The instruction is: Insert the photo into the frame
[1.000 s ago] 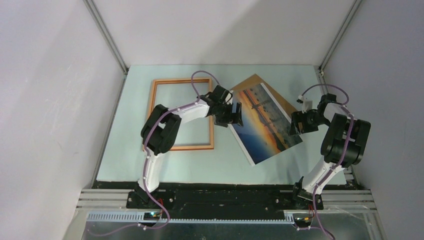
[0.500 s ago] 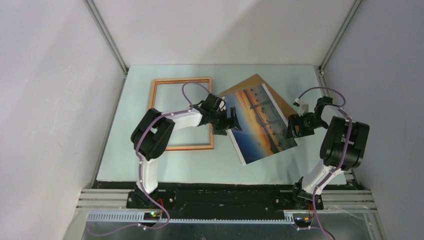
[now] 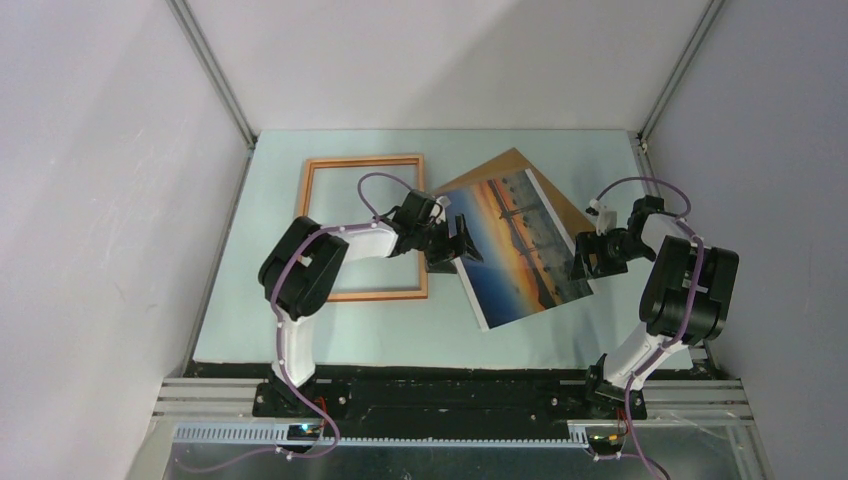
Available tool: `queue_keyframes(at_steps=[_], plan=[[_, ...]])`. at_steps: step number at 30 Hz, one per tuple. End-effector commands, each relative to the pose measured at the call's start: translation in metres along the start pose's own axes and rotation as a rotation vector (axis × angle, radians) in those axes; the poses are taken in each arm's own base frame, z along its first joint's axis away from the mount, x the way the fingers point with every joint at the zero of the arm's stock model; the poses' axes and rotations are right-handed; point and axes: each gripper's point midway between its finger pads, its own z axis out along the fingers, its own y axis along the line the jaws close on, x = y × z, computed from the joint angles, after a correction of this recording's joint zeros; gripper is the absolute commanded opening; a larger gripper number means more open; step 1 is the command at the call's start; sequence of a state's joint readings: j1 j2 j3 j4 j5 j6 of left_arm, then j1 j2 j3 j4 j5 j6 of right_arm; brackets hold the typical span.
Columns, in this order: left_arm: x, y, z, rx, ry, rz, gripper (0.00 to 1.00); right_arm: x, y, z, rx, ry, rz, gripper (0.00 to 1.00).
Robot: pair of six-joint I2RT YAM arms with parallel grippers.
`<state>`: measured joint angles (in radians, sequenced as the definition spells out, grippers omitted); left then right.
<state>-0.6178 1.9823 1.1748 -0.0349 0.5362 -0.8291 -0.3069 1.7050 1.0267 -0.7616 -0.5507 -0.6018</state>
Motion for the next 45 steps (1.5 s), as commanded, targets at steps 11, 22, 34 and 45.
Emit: queue_keyframes(at_steps=[11, 22, 34, 45], plan=[[-0.005, -0.009, -0.022, -0.001, -0.042, 0.065, 0.96, 0.000, 0.012, -0.003, -0.030, -0.020, 0.012, 0.82], [-0.007, -0.005, -0.016, -0.009, -0.036, 0.047, 0.95, 0.000, 0.013, -0.002, -0.037, -0.019, 0.016, 0.81], [-0.014, 0.000, 0.003, -0.005, -0.017, 0.026, 0.95, -0.001, 0.023, -0.003, -0.077, -0.027, 0.013, 0.81], [-0.018, -0.018, -0.005, 0.056, -0.029, 0.054, 0.93, 0.000, 0.024, -0.005, -0.088, -0.033, 0.021, 0.81]])
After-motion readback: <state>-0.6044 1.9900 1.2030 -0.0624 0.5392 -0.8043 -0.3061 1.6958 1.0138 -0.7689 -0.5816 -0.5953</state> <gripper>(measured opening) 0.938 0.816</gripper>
